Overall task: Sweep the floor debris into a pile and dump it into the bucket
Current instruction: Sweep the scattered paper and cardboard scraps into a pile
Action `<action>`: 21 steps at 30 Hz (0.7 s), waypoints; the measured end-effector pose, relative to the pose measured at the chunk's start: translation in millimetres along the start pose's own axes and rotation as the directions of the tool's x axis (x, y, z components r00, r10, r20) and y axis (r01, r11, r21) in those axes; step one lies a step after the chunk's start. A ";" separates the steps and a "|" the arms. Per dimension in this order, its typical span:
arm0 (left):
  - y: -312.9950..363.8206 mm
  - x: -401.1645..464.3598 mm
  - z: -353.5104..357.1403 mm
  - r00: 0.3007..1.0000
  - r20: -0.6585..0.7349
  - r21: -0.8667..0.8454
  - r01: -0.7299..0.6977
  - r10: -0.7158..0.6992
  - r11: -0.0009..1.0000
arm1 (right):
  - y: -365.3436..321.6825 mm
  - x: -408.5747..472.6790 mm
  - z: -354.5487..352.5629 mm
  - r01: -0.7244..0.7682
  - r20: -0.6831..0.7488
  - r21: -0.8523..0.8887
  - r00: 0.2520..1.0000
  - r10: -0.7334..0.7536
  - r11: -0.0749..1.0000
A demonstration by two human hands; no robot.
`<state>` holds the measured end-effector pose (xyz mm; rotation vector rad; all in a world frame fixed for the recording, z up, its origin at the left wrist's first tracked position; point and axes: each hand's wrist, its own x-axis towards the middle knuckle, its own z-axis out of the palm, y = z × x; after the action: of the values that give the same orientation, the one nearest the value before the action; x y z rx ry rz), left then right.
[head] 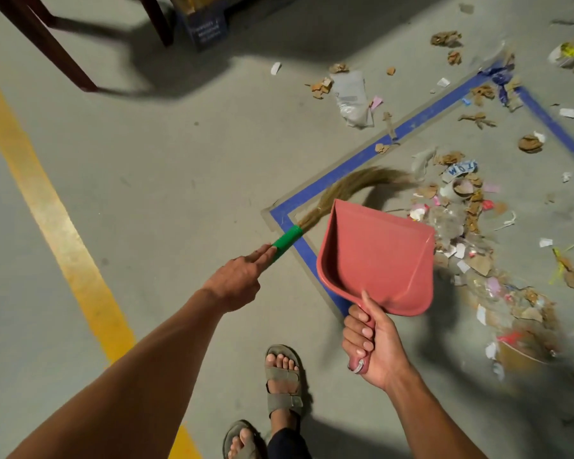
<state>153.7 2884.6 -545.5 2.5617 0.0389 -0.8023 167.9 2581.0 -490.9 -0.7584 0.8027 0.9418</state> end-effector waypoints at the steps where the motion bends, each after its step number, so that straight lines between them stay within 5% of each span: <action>1: -5.9 -1.7 -4.2 0.998 -0.045 -0.012 0.042 -0.043 0.999 | -2.5 0.1 0.8 0.004 0.000 0.003 1.000 -0.004 1.000; 6: -29.4 2.1 -16.4 0.905 -0.146 -0.156 0.379 -0.401 0.912 | -14.9 3.5 3.3 0.006 0.014 0.025 1.000 -0.006 1.000; 11: -11.8 29.5 -23.6 0.814 -0.024 -0.210 0.563 -0.580 0.799 | -25.6 11.6 -5.6 0.008 0.004 0.019 1.000 -0.008 1.000; 17: 33.3 60.5 -3.7 0.954 0.154 -0.065 0.268 -0.256 0.961 | -35.6 22.8 -9.9 0.007 -0.035 0.005 0.999 -0.007 1.000; 21: 46.5 89.5 -10.8 0.953 0.294 0.044 -0.089 0.072 0.995 | -46.5 27.7 -3.2 0.018 -0.041 -0.012 0.999 -0.018 1.000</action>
<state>241.2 2838.0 -567.4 2.4509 -0.1827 -1.1560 218.9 2571.1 -506.5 -0.7966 0.8258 0.9182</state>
